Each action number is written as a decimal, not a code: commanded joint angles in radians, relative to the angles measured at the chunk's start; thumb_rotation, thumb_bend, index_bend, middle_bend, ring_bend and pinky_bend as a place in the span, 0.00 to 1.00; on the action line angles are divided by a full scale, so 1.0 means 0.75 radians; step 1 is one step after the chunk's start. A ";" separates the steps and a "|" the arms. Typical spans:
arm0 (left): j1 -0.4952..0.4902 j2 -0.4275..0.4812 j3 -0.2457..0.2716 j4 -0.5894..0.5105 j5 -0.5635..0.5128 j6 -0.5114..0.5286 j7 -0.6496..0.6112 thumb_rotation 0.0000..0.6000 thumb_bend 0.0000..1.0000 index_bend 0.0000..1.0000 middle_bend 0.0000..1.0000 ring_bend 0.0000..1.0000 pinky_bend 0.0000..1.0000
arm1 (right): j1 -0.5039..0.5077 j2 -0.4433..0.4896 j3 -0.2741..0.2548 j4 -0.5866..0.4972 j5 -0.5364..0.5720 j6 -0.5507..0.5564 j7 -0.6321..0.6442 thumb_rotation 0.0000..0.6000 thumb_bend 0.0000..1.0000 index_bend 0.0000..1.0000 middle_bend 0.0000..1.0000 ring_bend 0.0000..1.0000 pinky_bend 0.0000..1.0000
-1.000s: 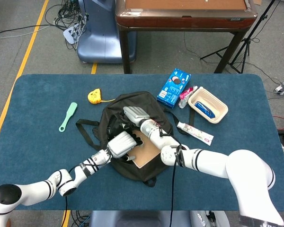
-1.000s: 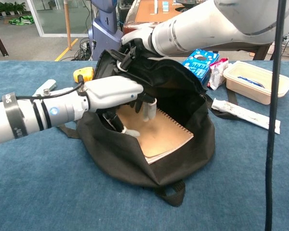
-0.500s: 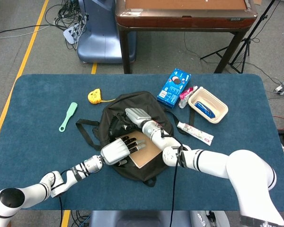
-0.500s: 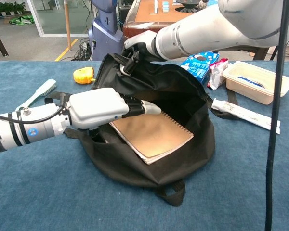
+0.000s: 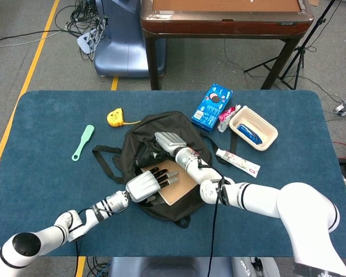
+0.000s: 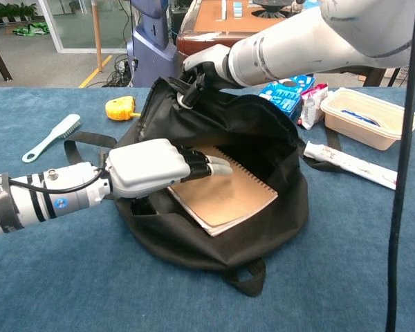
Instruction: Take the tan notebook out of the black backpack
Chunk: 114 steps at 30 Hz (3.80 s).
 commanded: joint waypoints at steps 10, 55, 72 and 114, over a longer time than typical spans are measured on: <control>-0.041 -0.113 -0.036 0.118 -0.045 -0.031 -0.075 1.00 0.20 0.01 0.07 0.14 0.25 | 0.004 0.001 -0.014 -0.006 0.014 0.015 0.003 1.00 0.97 0.72 0.41 0.20 0.19; 0.060 0.076 -0.104 -0.221 -0.105 0.381 -0.518 1.00 0.28 0.61 0.63 0.51 0.36 | -0.037 -0.014 -0.046 0.030 0.027 0.031 -0.008 1.00 0.97 0.72 0.41 0.20 0.19; 0.235 0.563 -0.148 -0.835 -0.132 0.546 -0.488 1.00 0.28 0.61 0.63 0.51 0.36 | -0.188 0.107 -0.050 -0.223 -0.233 0.038 0.027 1.00 0.86 0.59 0.34 0.19 0.19; 0.123 0.346 -0.313 -0.481 -0.358 0.138 0.076 1.00 0.27 0.52 0.57 0.50 0.37 | -1.041 0.891 -0.239 -1.084 -1.172 0.892 0.281 1.00 0.16 0.00 0.00 0.00 0.03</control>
